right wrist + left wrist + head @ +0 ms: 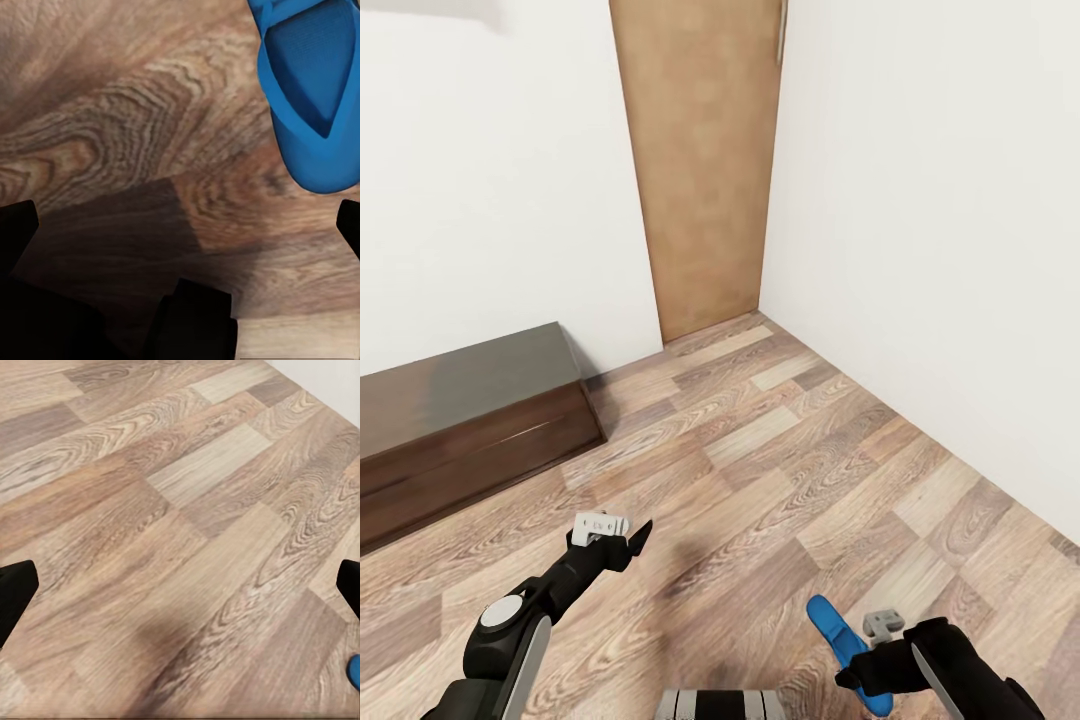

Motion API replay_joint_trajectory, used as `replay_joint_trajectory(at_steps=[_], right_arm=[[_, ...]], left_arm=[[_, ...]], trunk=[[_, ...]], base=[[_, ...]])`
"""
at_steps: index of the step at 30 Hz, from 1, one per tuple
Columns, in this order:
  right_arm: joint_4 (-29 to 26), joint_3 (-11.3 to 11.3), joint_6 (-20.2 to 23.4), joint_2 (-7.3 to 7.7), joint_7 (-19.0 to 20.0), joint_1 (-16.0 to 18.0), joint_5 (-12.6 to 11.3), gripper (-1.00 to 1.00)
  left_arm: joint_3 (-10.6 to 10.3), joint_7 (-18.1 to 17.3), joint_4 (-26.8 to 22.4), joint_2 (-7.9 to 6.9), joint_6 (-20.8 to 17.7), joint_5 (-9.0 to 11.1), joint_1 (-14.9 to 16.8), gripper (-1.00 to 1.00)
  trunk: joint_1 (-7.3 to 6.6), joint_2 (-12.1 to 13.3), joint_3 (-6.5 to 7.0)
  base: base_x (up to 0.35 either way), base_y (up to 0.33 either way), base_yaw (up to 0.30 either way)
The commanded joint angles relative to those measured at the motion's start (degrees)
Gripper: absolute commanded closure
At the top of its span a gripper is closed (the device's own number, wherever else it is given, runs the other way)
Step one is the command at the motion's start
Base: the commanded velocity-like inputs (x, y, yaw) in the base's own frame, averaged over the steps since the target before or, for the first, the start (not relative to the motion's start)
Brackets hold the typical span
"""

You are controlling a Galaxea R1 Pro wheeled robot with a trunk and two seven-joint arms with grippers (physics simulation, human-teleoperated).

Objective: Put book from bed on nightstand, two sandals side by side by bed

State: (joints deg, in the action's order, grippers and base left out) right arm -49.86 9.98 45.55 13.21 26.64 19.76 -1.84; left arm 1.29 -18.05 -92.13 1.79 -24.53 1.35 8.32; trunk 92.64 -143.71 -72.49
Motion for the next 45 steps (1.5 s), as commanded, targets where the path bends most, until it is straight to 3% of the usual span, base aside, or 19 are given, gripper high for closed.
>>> replay_joint_trajectory(at_steps=[1, 12, 17, 21, 23, 27, 29, 32, 34, 35, 37, 38, 39, 40, 42, 45], right_arm=[[-0.1, 0.2, 0.3, 0.06, 0.0, 0.1, -0.2, -1.00], [-0.1, 0.0, 0.0, 0.49, 0.0, 0.0, -0.1, -1.00], [-0.4, -0.2, -1.3, 2.90, 0.1, 0.0, 0.0, -1.00], [-1.1, -0.3, -1.6, 3.64, 0.1, 0.0, 0.1, -1.00], [-1.9, -0.4, -1.7, 4.01, 0.0, 0.0, 0.2, -1.00], [-5.5, -0.5, -1.8, 6.08, 0.0, 0.0, 0.2, -1.00], [-7.9, -0.6, -1.8, 7.76, 0.1, 0.0, 0.2, -1.00], [-9.5, -0.7, -1.8, 8.42, 0.1, 0.0, 0.3, -1.00], [-10.9, -0.7, -1.8, 8.53, 0.1, 0.0, 1.0, -1.00], [-11.4, -0.7, -1.8, 8.55, 0.2, 0.0, 2.2, -1.00], [-11.8, -0.7, -1.8, 8.55, 0.3, 0.0, 7.2, -1.00], [-11.9, -0.7, -1.7, 8.52, 0.3, 0.0, 10.7, -1.00], [-11.9, -0.7, -1.7, 8.42, 0.4, 0.1, 16.4, -1.00], [-11.9, -0.7, -1.7, 8.35, 0.4, 0.1, 19.5, -1.00], [-11.9, -0.7, -1.7, 8.28, 0.5, 0.1, 22.6, -1.00], [-11.5, -0.6, -1.7, 8.16, 0.5, 1.2, 24.8, -1.00]], left_arm=[[0.1, -0.3, -0.1, 0.06, -0.4, 0.1, 0.0, -1.00], [0.1, -0.3, -0.1, 0.06, -0.4, 0.1, 0.0, -1.00], [0.1, -0.4, 0.0, 0.06, -0.4, 0.1, 0.0, -1.00], [0.1, -0.4, 0.0, 0.06, -0.4, 0.2, 0.0, -1.00], [0.1, -0.4, 0.0, 0.06, -0.4, 0.2, 0.0, -1.00], [-0.2, -0.4, 0.0, 0.12, -0.4, 0.1, 0.0, -1.00], [-2.1, -0.4, 0.0, 0.12, -0.5, 0.2, 0.0, -1.00], [-5.0, -0.2, 0.2, 0.10, -0.5, 0.2, 0.0, -1.00], [-5.8, -0.2, 1.2, 0.09, -0.4, 0.1, 0.0, -1.00], [-6.0, -0.2, 1.7, 0.08, -0.4, 0.1, 0.0, -1.00], [-6.2, -0.1, 2.3, 0.08, -0.4, 0.1, 0.0, -1.00], [-6.3, -0.1, 2.4, 0.09, -0.4, 0.1, 0.0, -1.00], [-6.4, -0.1, 2.5, 0.10, -0.4, 0.1, 0.0, -1.00], [-6.4, -0.1, 2.6, 0.12, -0.3, 0.1, 0.0, -1.00], [-6.5, -0.2, 2.6, 0.12, -0.3, 0.1, 0.0, -1.00], [-6.6, -0.2, 2.6, 0.13, -0.3, 0.1, 0.0, -1.00]], trunk=[[0.01, 0.0, -0.27], [0.30, -0.2, -2.71], [0.32, -0.2, -2.93], [0.32, -0.2, -2.93], [0.32, -0.2, -2.93], [0.32, -0.2, -2.93], [0.32, -0.2, -2.93], [0.32, -0.2, -2.93], [0.32, -0.2, -2.93], [0.32, -0.2, -2.93], [0.32, -0.2, -2.93], [0.32, -0.2, -2.93], [0.32, -0.2, -2.93], [0.32, -0.2, -2.93], [0.32, -0.2, -2.93], [0.32, -0.2, -2.93]], base=[[0.000, 0.000, 0.000], [0.000, 0.000, 0.000], [0.000, 0.000, 0.000], [0.000, 0.000, 0.000], [0.000, 0.000, 0.000], [0.000, 0.000, 0.000], [0.000, 0.000, 0.000], [0.000, 0.000, 0.000], [0.000, 0.000, 0.000], [0.000, 0.000, 0.000], [0.000, 0.000, 0.000], [0.000, 0.000, 0.000], [0.000, 0.000, 0.000], [0.000, 0.000, 0.000], [0.000, 0.000, 0.000], [0.000, 0.000, 0.000]])
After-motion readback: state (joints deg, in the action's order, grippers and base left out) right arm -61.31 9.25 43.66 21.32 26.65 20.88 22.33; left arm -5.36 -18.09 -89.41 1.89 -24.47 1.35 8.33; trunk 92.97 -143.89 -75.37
